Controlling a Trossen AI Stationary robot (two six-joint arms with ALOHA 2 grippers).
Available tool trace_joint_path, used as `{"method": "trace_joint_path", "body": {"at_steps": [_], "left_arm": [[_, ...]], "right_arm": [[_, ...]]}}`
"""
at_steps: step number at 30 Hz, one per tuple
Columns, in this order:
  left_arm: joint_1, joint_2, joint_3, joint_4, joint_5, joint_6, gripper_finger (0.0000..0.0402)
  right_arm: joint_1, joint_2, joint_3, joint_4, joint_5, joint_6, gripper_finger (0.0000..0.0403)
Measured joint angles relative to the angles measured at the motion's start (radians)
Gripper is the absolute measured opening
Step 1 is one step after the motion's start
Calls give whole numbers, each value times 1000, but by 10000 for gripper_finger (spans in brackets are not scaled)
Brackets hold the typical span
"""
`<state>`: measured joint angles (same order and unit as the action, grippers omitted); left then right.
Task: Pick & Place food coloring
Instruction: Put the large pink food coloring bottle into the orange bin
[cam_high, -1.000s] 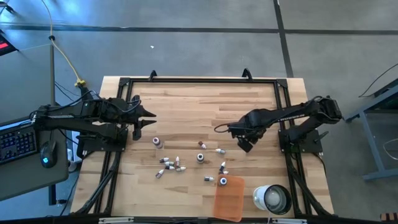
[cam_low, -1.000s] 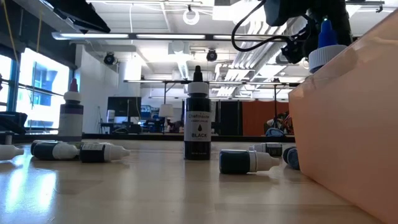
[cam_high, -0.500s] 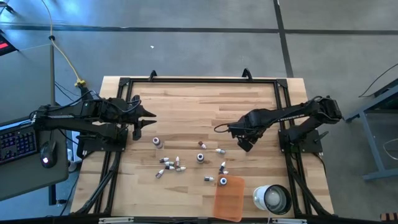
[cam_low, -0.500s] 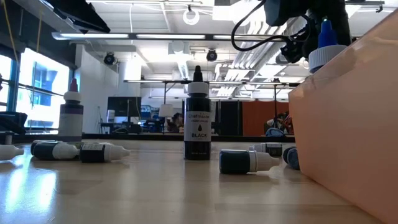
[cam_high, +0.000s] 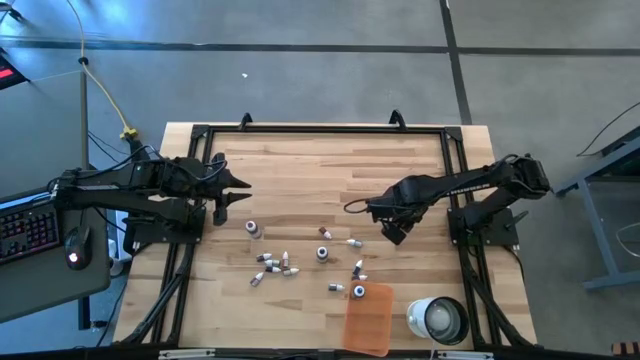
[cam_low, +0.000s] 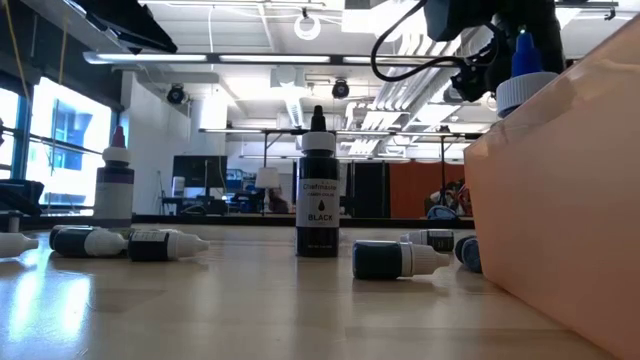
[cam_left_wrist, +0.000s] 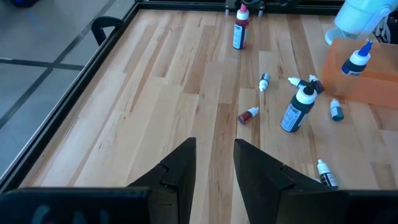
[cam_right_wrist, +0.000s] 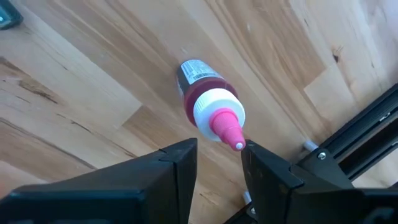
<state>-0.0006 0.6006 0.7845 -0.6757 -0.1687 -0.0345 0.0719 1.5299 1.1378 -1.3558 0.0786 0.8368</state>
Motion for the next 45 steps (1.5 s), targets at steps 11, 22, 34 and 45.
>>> {"method": "trace_joint_path", "body": {"at_steps": [11, 22, 34, 45], "left_arm": [[0, 0, 0, 0, 0, 0, 108], [0, 0, 0, 0, 0, 0, 108], [0, 0, 0, 0, 0, 0, 108], [0, 0, 0, 0, -1, 0, 108]], "right_arm": [[0, 0, 0, 0, 48, 54, 119], [0, 0, 0, 36, 69, 87, 119], [-2, 0, 0, 83, 139, 81, 119], [-2, 0, 0, 82, 102, 84, 119]]}}
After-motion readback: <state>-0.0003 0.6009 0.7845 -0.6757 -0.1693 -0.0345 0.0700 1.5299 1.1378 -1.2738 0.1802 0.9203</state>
